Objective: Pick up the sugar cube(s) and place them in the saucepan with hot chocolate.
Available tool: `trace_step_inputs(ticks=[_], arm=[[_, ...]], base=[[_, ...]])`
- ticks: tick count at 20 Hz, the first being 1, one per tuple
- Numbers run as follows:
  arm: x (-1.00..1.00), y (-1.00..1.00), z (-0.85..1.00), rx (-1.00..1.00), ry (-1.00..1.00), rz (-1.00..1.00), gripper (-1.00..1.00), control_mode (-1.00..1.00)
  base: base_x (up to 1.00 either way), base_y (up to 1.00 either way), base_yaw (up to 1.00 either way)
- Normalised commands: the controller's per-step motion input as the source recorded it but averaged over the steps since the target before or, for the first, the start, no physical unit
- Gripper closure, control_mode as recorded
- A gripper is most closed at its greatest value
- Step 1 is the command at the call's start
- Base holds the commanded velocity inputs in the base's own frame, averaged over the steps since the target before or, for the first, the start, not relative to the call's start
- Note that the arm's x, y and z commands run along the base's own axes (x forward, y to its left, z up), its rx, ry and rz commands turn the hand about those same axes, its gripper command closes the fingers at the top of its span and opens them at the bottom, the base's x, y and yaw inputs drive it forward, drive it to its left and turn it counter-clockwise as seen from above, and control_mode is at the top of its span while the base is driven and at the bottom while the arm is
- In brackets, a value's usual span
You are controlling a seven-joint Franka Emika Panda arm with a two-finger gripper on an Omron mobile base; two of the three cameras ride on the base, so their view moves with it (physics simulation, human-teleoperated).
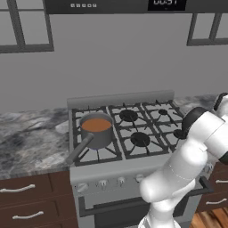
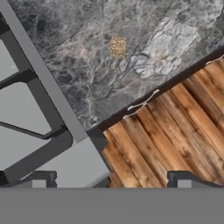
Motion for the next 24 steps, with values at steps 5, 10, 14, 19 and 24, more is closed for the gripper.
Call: trace_step_inputs(ticks=[5,10,14,19,24], arm=[[-0.32,-0.13,0.00,0.00,-0.01,0.18,-1.00,-1.00],[-0.28,-0.01,0.00,0.00,-0.03,0.25,-1.00,-1.00],[0.18,0.00,-0.02,0.00,0.00,0.22,-1.00,-1.00],[0.89,0.00,-0.05,0.00,0.02,0.11,-1.00,-1.00],[0.62,-0.16,-0.08,0.00,0.01,0.03,-1.00,-1.00]], base=[[0.00,0.00,0.00],[0.00,0.00,0.00],[0.00,0.00,0.00],[0.00,0.00,0.00],[0.00,0.00,0.00]])
